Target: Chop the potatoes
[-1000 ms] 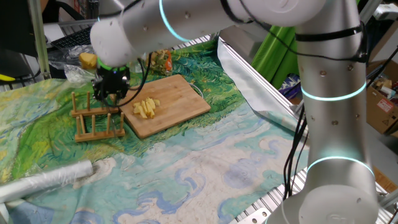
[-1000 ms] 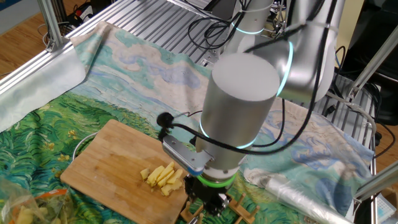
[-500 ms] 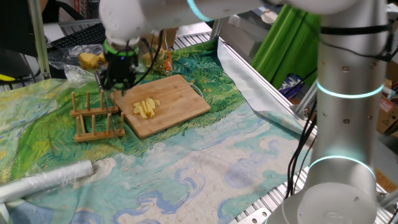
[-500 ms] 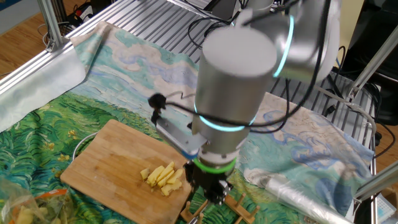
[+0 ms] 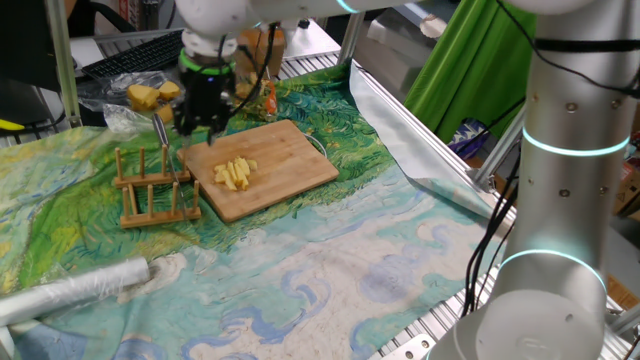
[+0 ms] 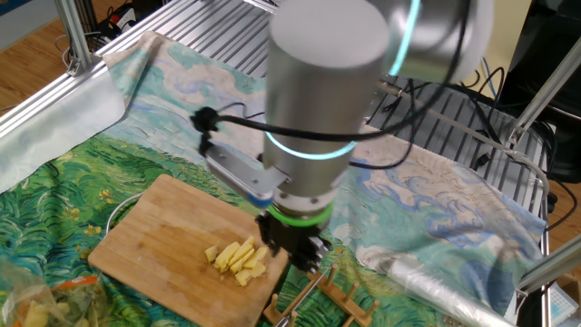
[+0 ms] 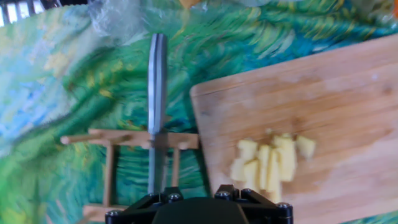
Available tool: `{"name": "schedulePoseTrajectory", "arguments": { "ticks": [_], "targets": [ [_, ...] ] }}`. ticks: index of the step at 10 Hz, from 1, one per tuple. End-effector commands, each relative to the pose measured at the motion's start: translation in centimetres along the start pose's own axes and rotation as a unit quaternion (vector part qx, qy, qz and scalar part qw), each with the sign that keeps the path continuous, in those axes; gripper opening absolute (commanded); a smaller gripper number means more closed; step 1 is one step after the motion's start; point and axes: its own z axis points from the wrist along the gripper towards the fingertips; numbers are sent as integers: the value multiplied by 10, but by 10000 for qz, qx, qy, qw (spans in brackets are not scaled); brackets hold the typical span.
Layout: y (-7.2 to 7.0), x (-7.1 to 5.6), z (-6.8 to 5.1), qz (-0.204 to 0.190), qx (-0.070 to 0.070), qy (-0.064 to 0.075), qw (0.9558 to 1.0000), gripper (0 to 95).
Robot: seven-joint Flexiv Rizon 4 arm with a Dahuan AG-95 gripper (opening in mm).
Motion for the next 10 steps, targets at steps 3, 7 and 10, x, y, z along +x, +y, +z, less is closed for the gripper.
{"name": "schedulePoseTrajectory", "arguments": {
  "ticks": [3,7,10],
  "targets": [
    [-45,-6,9,-545,2,-23,9985,190],
    [-72,-13,19,-825,-23,-13,9966,0],
    [-80,-16,21,-927,-28,-15,9957,0]
  ]
}}
